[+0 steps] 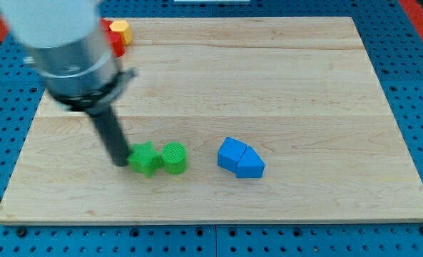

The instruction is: Separate the green circle from the green star

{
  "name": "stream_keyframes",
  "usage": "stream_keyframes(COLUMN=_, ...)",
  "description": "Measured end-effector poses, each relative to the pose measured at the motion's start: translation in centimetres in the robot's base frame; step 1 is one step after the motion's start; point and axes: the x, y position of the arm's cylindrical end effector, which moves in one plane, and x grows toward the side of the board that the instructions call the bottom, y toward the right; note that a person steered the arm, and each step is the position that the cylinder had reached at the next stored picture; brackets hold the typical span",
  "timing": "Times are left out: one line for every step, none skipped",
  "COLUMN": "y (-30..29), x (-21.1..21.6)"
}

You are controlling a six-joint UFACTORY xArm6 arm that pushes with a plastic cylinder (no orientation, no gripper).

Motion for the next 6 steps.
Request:
stream_keyframes(y=-1.6, x=2.9)
stream_keyframes(y=0.4, x=5.4)
stream_keyframes(y=6.9, x=4.1)
stream_keyframes(y=8.5, x=1.6)
stream_keyframes(y=9.1, x=-1.4)
stream_keyframes(y=9.5, x=-3.6)
